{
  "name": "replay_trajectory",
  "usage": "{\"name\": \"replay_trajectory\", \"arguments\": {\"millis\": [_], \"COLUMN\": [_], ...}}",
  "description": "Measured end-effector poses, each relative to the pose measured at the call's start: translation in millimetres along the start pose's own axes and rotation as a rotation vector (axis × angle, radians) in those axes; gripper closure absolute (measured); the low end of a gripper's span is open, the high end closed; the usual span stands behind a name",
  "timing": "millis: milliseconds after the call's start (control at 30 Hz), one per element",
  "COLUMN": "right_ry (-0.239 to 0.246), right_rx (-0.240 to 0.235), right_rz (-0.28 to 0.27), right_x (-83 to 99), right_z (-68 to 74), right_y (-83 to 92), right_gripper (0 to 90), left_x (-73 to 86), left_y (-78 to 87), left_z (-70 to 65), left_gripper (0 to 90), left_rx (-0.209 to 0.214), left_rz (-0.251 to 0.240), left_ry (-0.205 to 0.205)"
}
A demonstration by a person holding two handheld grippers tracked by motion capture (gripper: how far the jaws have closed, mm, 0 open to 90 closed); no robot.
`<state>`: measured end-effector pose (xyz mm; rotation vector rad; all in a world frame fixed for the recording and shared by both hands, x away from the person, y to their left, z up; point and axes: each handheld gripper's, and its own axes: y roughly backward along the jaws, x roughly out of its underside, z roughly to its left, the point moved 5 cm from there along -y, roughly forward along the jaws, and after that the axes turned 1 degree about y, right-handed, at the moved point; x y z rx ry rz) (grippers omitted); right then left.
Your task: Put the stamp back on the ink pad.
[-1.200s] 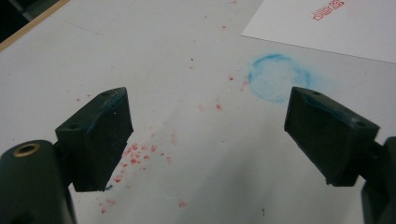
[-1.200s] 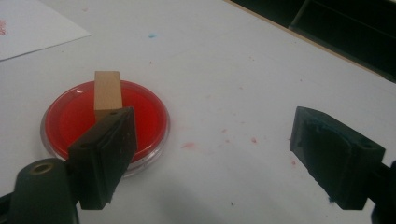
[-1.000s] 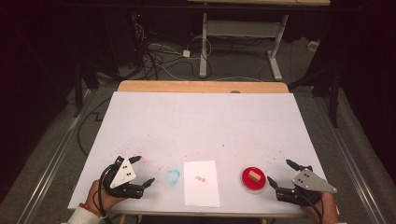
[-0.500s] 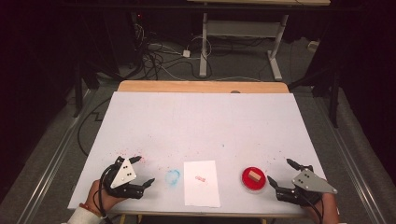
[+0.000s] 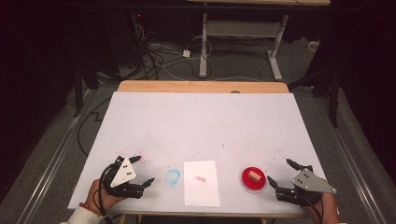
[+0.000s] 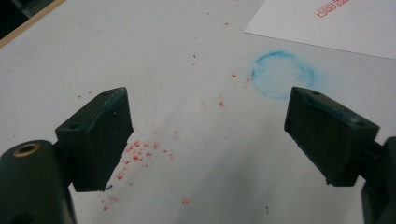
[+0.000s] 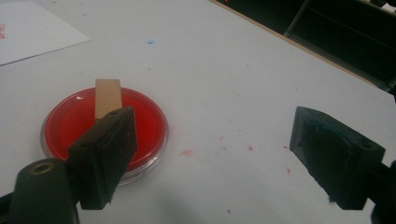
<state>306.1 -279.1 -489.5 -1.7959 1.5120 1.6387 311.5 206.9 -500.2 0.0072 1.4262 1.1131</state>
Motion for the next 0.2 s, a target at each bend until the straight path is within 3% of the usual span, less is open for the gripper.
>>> {"name": "replay_trajectory", "arguments": {"millis": [200], "right_ry": [-0.015], "right_rx": [-0.001], "right_rz": [-0.010], "right_x": [-1.3], "right_z": [-1.0], "right_y": [0.7], "right_gripper": [15.4], "left_x": [-0.1], "left_y": [-1.3], "left_z": [0.8], "left_gripper": [14.3], "left_rx": [0.000], "left_rz": [0.002], "left_ry": [0.000]}}
